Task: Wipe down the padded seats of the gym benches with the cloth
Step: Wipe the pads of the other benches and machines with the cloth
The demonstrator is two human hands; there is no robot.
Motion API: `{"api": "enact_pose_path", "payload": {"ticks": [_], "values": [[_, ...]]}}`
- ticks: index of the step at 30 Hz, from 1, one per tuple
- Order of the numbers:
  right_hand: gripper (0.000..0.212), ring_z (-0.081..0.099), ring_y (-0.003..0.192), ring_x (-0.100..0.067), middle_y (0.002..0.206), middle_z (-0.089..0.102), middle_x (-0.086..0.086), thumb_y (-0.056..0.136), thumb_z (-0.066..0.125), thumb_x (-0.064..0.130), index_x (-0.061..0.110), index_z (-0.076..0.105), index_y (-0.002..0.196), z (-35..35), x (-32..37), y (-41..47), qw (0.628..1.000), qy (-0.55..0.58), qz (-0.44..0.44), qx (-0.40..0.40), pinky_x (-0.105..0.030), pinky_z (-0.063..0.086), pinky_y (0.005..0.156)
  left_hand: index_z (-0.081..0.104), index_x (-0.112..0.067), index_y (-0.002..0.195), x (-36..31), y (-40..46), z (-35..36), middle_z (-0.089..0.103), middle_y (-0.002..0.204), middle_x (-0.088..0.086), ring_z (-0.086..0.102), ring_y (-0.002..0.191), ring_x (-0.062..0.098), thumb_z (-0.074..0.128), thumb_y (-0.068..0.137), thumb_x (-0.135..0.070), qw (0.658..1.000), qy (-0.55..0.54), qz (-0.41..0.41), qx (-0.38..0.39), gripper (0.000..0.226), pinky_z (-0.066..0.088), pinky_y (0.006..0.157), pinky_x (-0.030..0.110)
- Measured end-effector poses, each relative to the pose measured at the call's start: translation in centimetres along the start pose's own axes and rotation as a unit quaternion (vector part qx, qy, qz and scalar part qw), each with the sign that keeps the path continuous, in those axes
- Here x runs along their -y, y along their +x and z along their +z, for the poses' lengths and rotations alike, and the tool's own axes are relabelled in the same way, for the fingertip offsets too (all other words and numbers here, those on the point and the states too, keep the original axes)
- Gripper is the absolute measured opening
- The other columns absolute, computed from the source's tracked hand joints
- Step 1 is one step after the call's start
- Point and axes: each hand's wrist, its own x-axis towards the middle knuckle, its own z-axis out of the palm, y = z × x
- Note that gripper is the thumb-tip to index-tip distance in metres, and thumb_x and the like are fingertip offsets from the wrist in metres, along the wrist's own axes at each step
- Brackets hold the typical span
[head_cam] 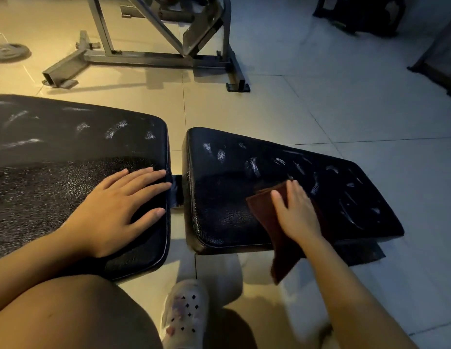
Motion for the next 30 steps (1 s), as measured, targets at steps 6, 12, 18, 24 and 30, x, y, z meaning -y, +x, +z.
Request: {"api": "enact_pose_path", "payload": {"ticks": [6,12,18,24,30], "values": [[0.068,-0.003,0.151,-0.018,0.164,-0.003,-0.003,0.102,0.015,0.054,0.016,0.0,0.156,0.8,2.6,-1.4,0.999,-0.005,0.042,-0.018,-0.037,-0.002,0.123,0.047,-0.031,0.142,0.1,-0.1,0.3,0.033,0.154,-0.013,0.02,0.144,0.005,0.019,0.096,-0.064,1.0,0.002,-0.002,-0.003,0.064,0.012,0.117,0.033],[0.068,-0.014,0.149,-0.014,0.163,-0.013,-0.001,0.102,0.014,0.054,0.017,-0.008,0.155,3.1,11.5,-6.4,0.995,0.015,-0.1,-0.005,-0.034,-0.012,0.118,0.047,-0.03,0.142,0.0,0.0,0.2,0.032,0.154,-0.013,0.02,0.144,0.005,0.019,0.094,-0.065,1.0,0.005,-0.006,0.0,0.065,0.01,0.117,0.033],[0.068,-0.012,0.148,-0.009,0.163,-0.011,0.006,0.1,0.016,0.058,0.024,-0.006,0.155,2.2,9.0,-5.0,0.99,0.019,-0.137,0.01,-0.029,-0.011,0.117,0.045,-0.032,0.143,0.0,0.0,0.0,0.031,0.155,-0.014,0.018,0.145,0.003,0.015,0.094,-0.068,1.0,-0.005,-0.005,0.004,0.068,0.008,0.117,0.03],[0.069,-0.002,0.15,-0.016,0.164,-0.004,0.0,0.101,0.016,0.058,0.02,0.0,0.156,0.4,0.8,0.2,0.998,-0.005,0.057,-0.002,-0.037,0.0,0.123,0.047,-0.031,0.142,-0.1,0.0,0.1,0.034,0.153,-0.013,0.02,0.144,0.004,0.018,0.094,-0.066,1.0,0.002,-0.003,0.0,0.066,0.008,0.116,0.03],[0.067,-0.006,0.151,-0.019,0.164,-0.007,-0.005,0.103,0.014,0.051,0.013,-0.004,0.156,1.2,4.7,-1.9,0.996,0.0,0.085,-0.015,-0.038,-0.004,0.121,0.047,-0.031,0.142,0.1,0.0,0.2,0.035,0.153,-0.011,0.023,0.144,0.007,0.015,0.094,-0.067,1.0,0.005,-0.005,0.0,0.068,0.011,0.116,0.032]]}}
